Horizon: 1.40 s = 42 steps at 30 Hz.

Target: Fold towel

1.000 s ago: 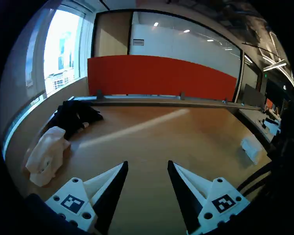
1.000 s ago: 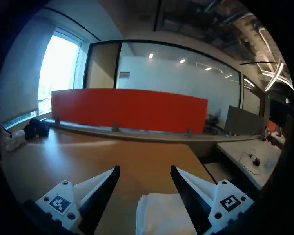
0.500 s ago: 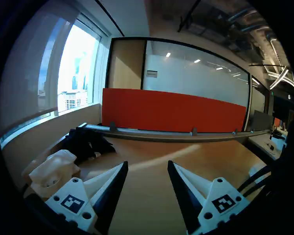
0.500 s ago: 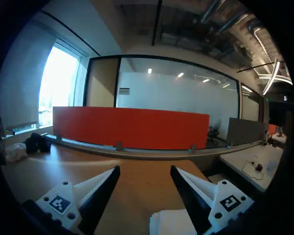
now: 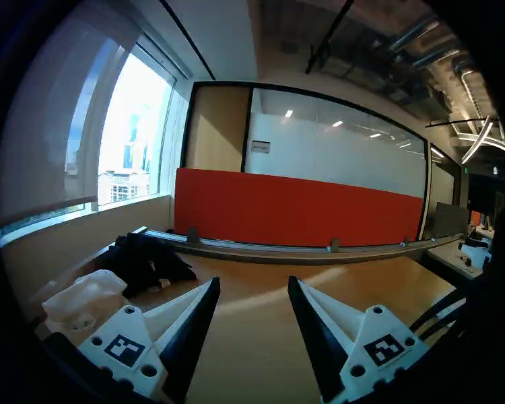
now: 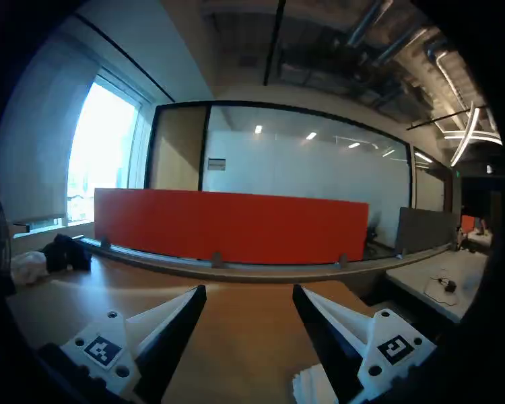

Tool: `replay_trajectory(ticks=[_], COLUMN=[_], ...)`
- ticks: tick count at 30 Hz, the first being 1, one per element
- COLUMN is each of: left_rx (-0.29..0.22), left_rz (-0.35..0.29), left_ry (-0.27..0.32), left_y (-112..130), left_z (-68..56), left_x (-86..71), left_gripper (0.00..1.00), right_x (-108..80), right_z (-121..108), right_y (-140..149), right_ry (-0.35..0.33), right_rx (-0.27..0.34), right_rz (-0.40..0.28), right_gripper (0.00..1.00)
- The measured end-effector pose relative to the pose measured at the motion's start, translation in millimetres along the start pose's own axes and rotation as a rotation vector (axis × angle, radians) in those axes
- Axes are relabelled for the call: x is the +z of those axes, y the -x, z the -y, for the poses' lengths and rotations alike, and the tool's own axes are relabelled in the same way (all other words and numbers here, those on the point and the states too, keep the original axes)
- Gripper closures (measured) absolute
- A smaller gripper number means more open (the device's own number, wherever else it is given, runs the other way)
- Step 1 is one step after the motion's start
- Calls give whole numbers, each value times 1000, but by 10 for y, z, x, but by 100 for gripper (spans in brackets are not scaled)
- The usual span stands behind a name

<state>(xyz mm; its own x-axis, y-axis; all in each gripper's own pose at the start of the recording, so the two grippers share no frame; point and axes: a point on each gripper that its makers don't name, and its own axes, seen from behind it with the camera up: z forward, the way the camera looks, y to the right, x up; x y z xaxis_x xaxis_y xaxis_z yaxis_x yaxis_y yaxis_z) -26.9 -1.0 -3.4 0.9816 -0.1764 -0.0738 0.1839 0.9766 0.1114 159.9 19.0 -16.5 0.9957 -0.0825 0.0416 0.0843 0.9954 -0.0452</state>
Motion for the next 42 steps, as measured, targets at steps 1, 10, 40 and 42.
replay_trajectory(ticks=[1, 10, 40, 42], left_rx=[-2, 7, 73, 83], left_rz=[-4, -11, -56, -61], left_ry=[-1, -21, -16, -13], left_y=[20, 293, 1172, 1209], left_z=[16, 188, 354, 347], left_x=[2, 39, 243, 272], left_gripper=[26, 26, 26, 26], right_x=[-2, -19, -79, -73], right_z=[46, 289, 556, 574], right_y=[11, 77, 407, 442], right_ry=[-2, 3, -34, -33], right_rx=[-4, -32, 45, 50], right_rz=[-2, -22, 14, 14], right_gripper=[0, 0, 0, 0])
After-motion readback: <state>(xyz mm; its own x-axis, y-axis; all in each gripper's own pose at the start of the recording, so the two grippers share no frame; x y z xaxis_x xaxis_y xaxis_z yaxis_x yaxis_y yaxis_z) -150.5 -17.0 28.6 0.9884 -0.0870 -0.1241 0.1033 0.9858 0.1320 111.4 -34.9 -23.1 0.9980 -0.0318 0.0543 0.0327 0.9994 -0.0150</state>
